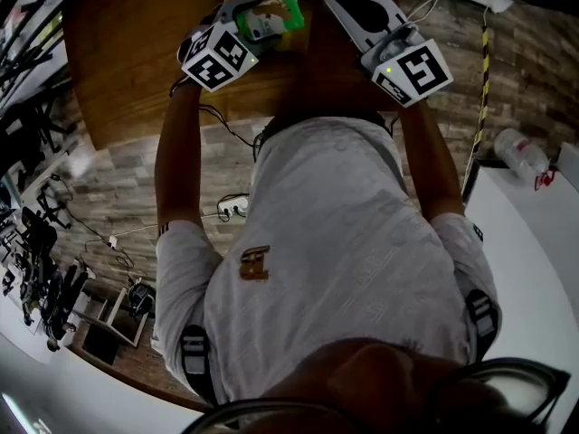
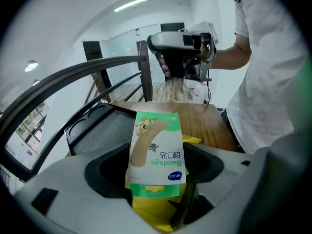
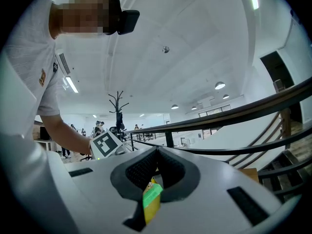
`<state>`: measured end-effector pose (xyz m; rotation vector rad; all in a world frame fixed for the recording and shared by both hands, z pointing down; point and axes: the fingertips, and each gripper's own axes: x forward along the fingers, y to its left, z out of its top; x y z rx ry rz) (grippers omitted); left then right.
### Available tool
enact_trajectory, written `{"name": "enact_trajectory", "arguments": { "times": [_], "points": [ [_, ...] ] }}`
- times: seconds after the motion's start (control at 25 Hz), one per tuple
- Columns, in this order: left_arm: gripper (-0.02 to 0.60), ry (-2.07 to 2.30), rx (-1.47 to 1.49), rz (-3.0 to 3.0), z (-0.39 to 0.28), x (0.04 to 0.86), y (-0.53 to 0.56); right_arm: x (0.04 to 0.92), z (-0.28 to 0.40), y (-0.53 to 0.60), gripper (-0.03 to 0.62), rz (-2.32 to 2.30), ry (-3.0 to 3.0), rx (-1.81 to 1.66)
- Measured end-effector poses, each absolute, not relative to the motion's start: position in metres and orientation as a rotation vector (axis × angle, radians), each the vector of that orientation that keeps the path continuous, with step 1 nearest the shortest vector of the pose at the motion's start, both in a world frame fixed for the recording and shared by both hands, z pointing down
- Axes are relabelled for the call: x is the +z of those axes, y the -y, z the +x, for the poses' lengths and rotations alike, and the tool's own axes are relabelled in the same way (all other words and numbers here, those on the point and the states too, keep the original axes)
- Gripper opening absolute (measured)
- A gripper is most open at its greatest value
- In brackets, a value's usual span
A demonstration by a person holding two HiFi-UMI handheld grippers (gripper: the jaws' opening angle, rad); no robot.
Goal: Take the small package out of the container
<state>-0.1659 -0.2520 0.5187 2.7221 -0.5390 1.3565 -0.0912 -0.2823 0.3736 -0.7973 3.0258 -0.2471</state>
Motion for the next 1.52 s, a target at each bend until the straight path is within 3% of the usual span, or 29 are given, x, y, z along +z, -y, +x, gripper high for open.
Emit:
{"name": "enact_trajectory", "arguments": {
  "times": [0.88, 1.52],
  "points": [
    [0.371, 1.276, 0.304, 2.846, -0.175, 0.365, 0.252, 0.351, -0.103, 0.247, 0.031, -0.709, -3.037, -0.201],
    [0.371, 1.445, -0.160, 2.802, -0.189, 0.306, 0.234, 0.335, -0.125, 0.217, 0.031, -0.579, -3.058, -0.179]
  ]
}}
